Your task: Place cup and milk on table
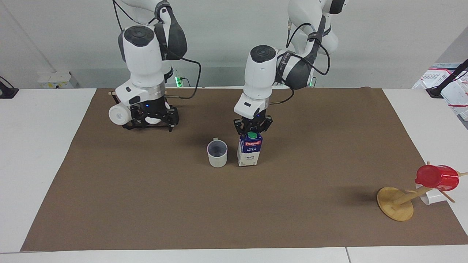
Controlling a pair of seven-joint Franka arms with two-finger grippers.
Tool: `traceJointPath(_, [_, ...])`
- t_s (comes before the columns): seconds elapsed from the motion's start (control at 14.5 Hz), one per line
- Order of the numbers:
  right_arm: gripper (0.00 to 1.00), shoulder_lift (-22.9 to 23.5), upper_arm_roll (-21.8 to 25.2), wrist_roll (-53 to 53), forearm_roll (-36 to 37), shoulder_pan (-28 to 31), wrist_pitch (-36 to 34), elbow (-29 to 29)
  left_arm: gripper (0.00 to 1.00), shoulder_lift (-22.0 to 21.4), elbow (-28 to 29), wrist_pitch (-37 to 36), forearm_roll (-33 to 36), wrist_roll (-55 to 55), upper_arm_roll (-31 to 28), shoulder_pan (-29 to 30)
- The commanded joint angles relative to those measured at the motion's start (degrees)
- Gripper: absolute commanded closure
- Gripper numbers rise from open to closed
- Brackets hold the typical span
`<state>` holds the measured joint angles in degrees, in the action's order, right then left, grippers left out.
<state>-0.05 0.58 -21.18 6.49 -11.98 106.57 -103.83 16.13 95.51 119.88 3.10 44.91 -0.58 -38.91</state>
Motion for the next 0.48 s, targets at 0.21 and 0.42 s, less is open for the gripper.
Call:
traceJointPath(0.21, [0.0,-2.76,-0.05,16.67,-4.65,12.06,-13.46,8.52,0.96,1.71,-1.38,2.55,1.29,1.14,-0.91,-2.05])
traceJointPath(0.42, [0.0,1.63,-0.05,18.45,-4.12,13.83,-23.25,19.61,0.87,1.8,-1.2,2.38,1.29,1.23,-0.91,-2.66])
